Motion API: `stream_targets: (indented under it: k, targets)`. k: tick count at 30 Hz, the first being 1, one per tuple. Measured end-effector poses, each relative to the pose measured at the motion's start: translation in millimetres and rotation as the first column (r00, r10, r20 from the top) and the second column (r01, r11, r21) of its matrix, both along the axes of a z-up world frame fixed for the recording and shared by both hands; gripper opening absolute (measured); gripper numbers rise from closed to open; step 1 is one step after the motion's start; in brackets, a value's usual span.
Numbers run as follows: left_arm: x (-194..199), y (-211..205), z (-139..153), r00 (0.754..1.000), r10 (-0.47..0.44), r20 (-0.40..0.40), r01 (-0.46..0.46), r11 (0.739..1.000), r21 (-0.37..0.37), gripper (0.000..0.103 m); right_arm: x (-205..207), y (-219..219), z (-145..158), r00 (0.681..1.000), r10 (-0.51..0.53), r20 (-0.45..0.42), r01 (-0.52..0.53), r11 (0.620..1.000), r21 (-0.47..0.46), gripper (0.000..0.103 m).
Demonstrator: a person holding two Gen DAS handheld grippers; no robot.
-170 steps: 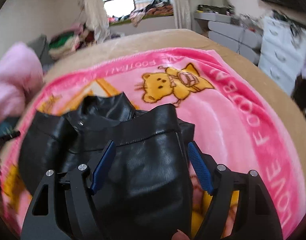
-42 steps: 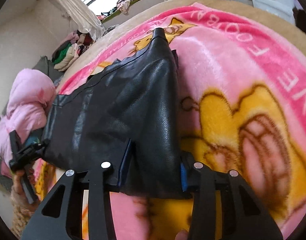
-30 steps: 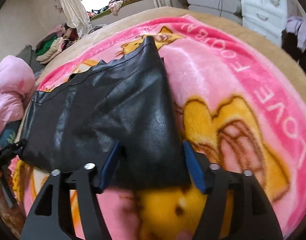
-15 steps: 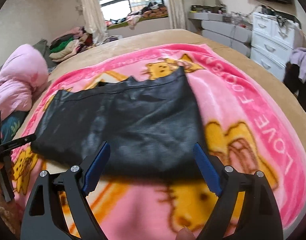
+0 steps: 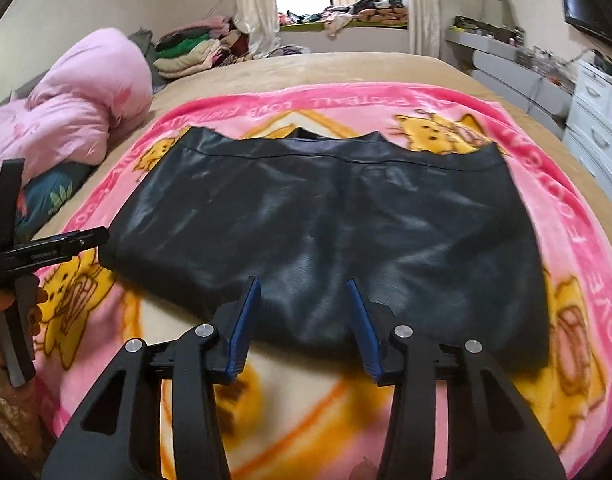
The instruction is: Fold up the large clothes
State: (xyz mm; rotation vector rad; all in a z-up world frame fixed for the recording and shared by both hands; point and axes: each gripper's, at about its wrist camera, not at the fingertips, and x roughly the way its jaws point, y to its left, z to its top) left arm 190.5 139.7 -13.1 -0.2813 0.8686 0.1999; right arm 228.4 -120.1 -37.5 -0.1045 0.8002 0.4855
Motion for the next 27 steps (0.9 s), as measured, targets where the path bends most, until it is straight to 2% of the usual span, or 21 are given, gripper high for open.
stream_targets:
  k: [4,8,12,16,18,20,23,27]
  targets:
    - [-0.2,5.7,-2.3,1.000,0.007,-0.003,-0.007,1.000,-0.003,0.087,15.3,23.0,-10.4,1.000,-0.005,-0.021,0.004,0.999,-0.048,0.039]
    - [2.5,10.7,-7.2,1.000,0.010,-0.013,-0.010,1.000,-0.005,0.087,33.0,38.3,-39.6,0.993,-0.020,-0.113,0.005,0.992,-0.127,0.038]
    - [12.6,13.9,-14.5,1.000,0.004,-0.025,-0.005,1.000,-0.031,0.087,36.4,33.9,-52.9,0.991,-0.032,-0.126,0.020,0.995,-0.097,0.038]
    - [34.4,17.1,-19.4,1.000,-0.012,-0.029,0.009,0.996,-0.090,0.090,41.2,32.6,-48.6,0.988,-0.019,-0.156,0.005,0.996,-0.091,0.038]
    - [45.8,17.4,-22.8,0.999,-0.023,-0.038,0.020,0.995,-0.100,0.090,45.6,27.0,-35.1,0.986,-0.007,-0.168,0.003,1.000,-0.027,0.037]
    - [54.7,17.0,-29.0,0.998,-0.036,-0.054,0.030,0.993,-0.111,0.089,52.3,23.3,-21.6,0.990,-0.014,-0.142,0.017,1.000,0.018,0.037]
    - [58.5,17.7,-34.7,0.997,-0.051,-0.066,0.041,0.989,-0.144,0.081,74.6,31.7,-7.1,0.996,-0.030,-0.089,0.029,1.000,-0.008,0.037]
    - [56.7,18.0,-38.2,0.996,-0.061,-0.060,0.050,0.986,-0.159,0.077,116.6,49.2,-5.4,0.994,-0.060,-0.086,0.057,0.998,-0.034,0.032]
